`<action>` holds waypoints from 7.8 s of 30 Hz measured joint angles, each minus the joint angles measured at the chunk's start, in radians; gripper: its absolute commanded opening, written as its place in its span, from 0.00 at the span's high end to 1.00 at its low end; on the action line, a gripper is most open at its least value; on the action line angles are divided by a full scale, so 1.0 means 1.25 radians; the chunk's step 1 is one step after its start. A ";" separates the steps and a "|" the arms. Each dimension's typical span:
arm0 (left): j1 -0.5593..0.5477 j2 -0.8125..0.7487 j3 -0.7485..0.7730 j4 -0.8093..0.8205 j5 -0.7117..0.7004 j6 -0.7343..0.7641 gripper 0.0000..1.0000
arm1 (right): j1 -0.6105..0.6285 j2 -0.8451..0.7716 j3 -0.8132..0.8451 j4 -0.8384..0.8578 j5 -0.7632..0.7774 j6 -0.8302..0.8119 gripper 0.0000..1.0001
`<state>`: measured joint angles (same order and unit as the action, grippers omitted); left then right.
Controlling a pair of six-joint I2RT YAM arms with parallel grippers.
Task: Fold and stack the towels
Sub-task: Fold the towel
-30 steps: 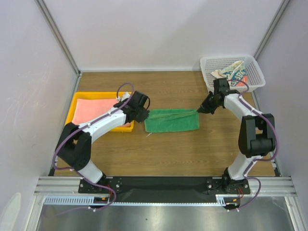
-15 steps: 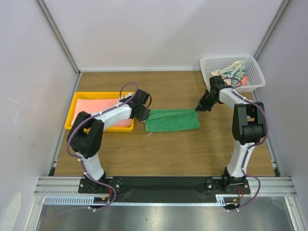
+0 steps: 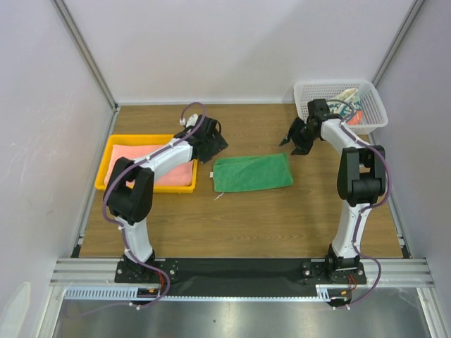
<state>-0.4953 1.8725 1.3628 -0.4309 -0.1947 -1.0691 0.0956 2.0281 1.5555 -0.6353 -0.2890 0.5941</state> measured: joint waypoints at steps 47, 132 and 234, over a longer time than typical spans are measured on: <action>-0.046 0.014 -0.016 0.147 0.070 0.501 0.29 | 0.009 -0.106 -0.158 0.057 -0.057 -0.226 0.71; 0.007 0.034 -0.041 0.146 0.032 0.464 0.83 | 0.057 -0.002 -0.037 0.056 -0.009 -0.274 0.69; 0.007 0.070 -0.065 0.158 0.010 0.443 1.00 | 0.054 0.005 -0.037 0.048 0.072 -0.288 1.00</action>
<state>-0.4866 1.9598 1.2812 -0.2329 -0.1822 -0.5148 0.1635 2.0342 1.5089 -0.5755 -0.1986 0.2344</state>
